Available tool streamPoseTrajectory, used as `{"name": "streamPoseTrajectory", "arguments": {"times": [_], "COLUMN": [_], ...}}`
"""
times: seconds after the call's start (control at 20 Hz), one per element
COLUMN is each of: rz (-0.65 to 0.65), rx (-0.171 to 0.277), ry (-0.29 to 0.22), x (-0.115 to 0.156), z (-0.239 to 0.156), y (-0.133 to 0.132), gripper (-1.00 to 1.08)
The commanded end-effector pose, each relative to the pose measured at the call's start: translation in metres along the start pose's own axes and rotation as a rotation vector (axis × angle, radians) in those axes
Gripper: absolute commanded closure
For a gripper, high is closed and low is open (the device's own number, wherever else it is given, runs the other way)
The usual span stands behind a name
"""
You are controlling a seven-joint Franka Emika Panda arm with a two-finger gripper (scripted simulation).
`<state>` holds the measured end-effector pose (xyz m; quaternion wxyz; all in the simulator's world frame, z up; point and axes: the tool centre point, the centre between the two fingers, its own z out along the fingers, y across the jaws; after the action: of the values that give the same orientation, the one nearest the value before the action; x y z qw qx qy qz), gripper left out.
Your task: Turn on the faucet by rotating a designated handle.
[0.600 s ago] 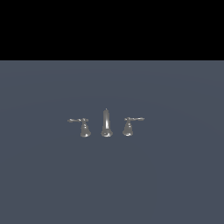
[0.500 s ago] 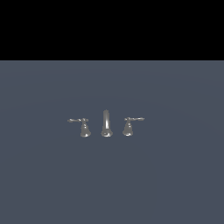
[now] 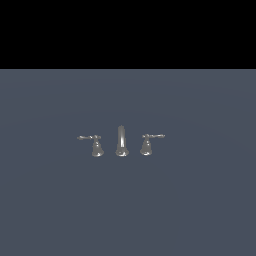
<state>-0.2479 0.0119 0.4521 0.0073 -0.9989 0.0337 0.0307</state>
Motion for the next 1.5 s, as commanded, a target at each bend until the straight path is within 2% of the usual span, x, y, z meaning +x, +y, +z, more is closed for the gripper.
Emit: {"name": "streamPoseTrajectory", "arguments": {"times": [0.0, 0.65, 1.45], "rz": [0.027, 0.268, 0.604], "rx": [0.001, 0.007, 0.020], "ry": [0.001, 0.009, 0.021], "x": [0.002, 0.023, 0.074], "z": [0.007, 0.068, 0.152], "y": [-0.006, -0.053, -0.111], "gripper": [1.08, 1.08, 1.08]}}
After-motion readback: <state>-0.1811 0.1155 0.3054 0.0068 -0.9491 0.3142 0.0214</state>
